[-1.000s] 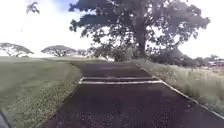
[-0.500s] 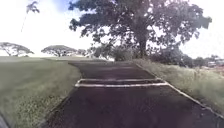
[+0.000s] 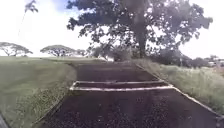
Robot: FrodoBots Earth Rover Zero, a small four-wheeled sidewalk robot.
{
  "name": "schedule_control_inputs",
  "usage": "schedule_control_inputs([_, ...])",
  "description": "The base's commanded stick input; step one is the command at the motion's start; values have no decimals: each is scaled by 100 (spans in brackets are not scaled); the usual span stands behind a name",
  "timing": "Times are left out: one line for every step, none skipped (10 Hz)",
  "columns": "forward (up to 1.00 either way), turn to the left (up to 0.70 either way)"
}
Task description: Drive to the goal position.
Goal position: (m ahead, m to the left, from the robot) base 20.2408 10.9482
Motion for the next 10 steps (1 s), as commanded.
schedule_control_inputs([50,0])
schedule_control_inputs([50,0])
schedule_control_inputs([50,0])
schedule_control_inputs([50,0])
schedule_control_inputs([50,0])
schedule_control_inputs([50,0])
schedule_control_inputs([50,0])
schedule_control_inputs([50,0])
schedule_control_inputs([50,0])
schedule_control_inputs([50,0])
